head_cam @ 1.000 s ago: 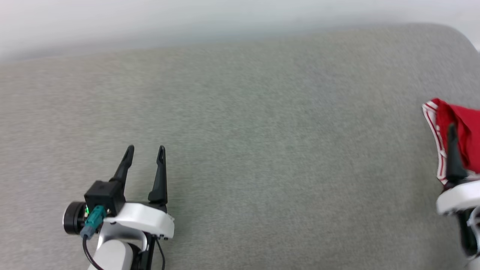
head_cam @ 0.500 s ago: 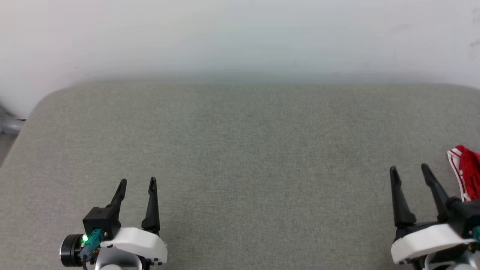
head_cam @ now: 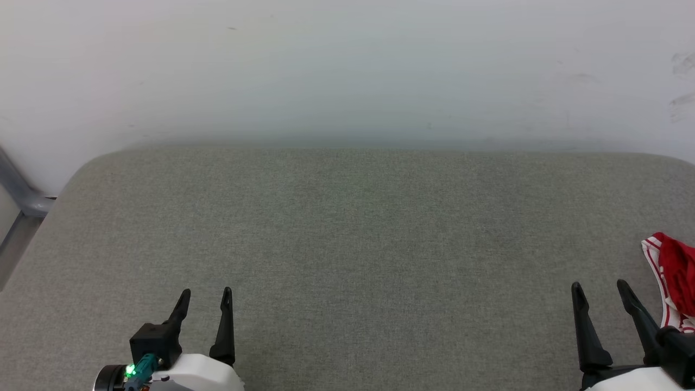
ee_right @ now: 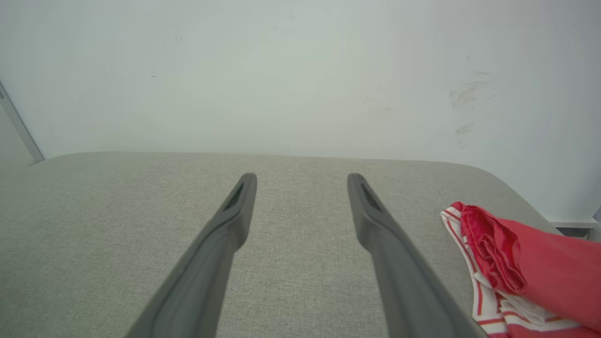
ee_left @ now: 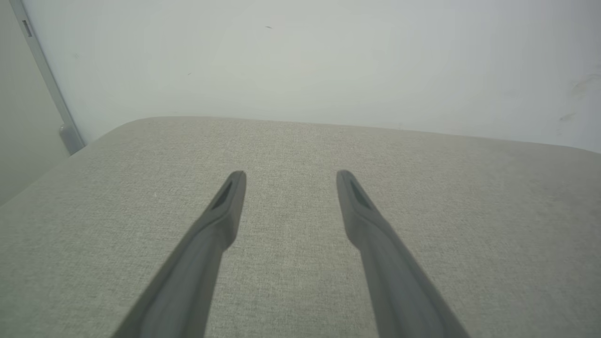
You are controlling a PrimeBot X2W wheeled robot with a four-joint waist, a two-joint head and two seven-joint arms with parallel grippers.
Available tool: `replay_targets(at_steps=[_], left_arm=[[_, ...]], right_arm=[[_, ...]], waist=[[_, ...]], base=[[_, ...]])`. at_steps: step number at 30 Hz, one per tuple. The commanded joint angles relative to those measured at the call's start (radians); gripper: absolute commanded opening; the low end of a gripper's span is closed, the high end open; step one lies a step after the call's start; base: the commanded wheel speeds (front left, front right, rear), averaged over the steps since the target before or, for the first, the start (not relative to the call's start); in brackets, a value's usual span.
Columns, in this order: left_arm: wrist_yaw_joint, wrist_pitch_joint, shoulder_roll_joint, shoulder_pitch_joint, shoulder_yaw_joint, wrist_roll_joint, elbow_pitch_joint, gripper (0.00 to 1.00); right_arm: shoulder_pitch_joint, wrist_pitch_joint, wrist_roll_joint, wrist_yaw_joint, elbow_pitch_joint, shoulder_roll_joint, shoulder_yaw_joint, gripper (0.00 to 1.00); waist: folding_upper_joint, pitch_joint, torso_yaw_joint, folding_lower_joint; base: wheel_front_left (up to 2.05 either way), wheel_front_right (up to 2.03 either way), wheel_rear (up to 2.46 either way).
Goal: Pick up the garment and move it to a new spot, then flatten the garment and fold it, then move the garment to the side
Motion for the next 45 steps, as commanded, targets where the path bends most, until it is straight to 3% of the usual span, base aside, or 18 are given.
replay_targets(at_steps=[1,27,28,31,45], left_arm=[[-0.005,-0.005,0.003,0.006,-0.003,-0.003,0.005,1.0],[-0.016,-0.007,0.014,-0.004,0.0,0.013,0.009,1.0],[-0.011,0.001,0.012,0.001,0.001,0.01,0.016,0.0],[-0.013,0.008,0.007,0.001,0.005,-0.001,0.029,0.0],[-0.046,0.078,-0.02,-0.017,0.056,-0.247,0.018,0.0]], right_arm=[[0.017,0.006,0.006,-0.001,-0.012,0.006,0.002,1.0],[0.025,-0.005,0.028,-0.001,-0.023,0.006,0.016,1.0],[0.023,-0.003,0.027,0.0,-0.021,0.002,0.018,0.0],[0.024,-0.004,0.038,0.0,-0.009,0.003,0.023,0.0],[-0.034,0.018,0.334,0.0,0.062,-0.012,0.034,0.0]], waist=[[0.0,-0.002,-0.003,0.0001],[0.0,0.006,-0.013,0.0001],[0.0,0.006,-0.013,0.0002],[0.0,0.006,-0.014,0.0002],[0.0,0.011,-0.016,0.0002]], base=[[0.0,0.0,0.0],[0.0,0.0,0.0],[0.0,0.0,0.0],[0.0,0.0,0.0],[0.0,0.0,0.0]])
